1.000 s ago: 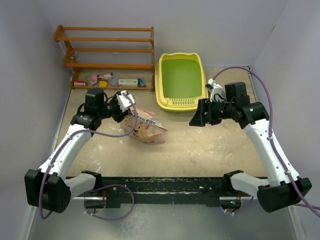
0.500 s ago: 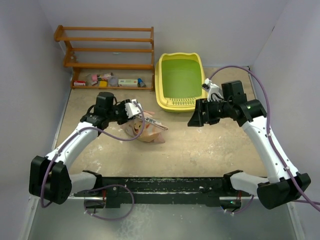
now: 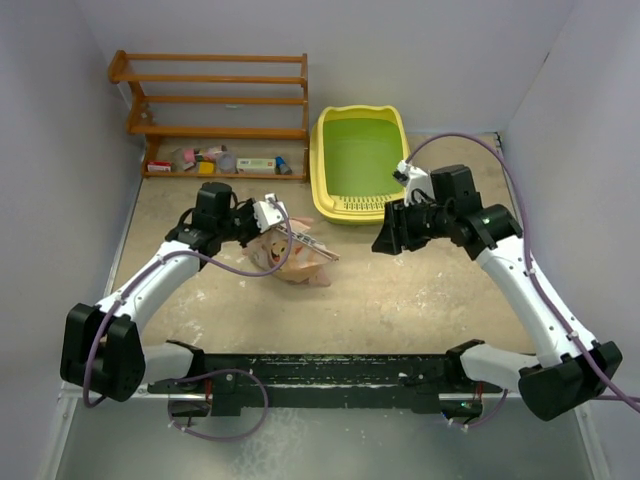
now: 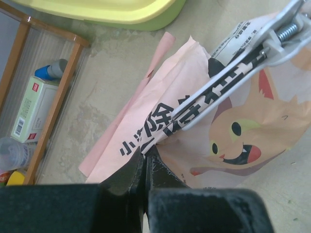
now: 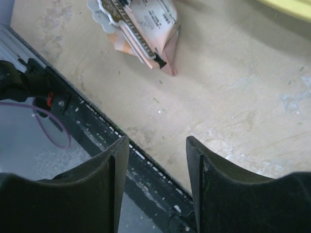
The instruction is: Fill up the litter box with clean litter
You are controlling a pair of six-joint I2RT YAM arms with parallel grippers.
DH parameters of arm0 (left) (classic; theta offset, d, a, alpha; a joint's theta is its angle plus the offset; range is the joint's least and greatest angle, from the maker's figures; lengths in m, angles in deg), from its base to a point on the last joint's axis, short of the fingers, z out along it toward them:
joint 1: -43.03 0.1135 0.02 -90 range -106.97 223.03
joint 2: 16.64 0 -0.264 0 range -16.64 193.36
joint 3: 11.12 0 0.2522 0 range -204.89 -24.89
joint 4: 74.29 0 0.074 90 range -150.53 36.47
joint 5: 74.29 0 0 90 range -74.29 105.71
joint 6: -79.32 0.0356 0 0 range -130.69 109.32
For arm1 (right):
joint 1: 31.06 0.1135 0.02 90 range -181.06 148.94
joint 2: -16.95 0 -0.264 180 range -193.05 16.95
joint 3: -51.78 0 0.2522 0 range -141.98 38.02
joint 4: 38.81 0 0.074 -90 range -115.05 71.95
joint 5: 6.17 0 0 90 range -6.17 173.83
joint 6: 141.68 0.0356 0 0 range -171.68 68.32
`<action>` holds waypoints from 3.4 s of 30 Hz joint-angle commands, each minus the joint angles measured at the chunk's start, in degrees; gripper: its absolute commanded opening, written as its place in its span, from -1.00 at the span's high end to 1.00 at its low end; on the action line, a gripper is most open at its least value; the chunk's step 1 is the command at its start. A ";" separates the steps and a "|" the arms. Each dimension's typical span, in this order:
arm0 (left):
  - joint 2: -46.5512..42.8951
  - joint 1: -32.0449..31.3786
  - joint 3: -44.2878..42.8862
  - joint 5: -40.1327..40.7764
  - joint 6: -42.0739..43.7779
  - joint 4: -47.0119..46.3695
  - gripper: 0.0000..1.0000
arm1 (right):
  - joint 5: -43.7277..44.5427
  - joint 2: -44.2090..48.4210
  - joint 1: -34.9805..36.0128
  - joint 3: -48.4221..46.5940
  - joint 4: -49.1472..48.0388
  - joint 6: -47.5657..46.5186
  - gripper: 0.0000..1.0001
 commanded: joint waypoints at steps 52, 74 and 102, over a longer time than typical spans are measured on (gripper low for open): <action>1.97 -4.94 -9.49 4.19 -24.29 0.04 1.00 | 30.63 -14.88 29.98 4.62 -36.60 -7.93 0.17; 3.02 -5.99 -9.80 3.35 -25.67 -0.38 1.00 | 53.32 8.45 29.85 21.92 -40.69 2.97 1.00; 2.85 -7.66 -10.01 6.03 -26.41 -0.14 1.00 | 33.12 7.97 19.11 42.16 -35.97 24.97 0.95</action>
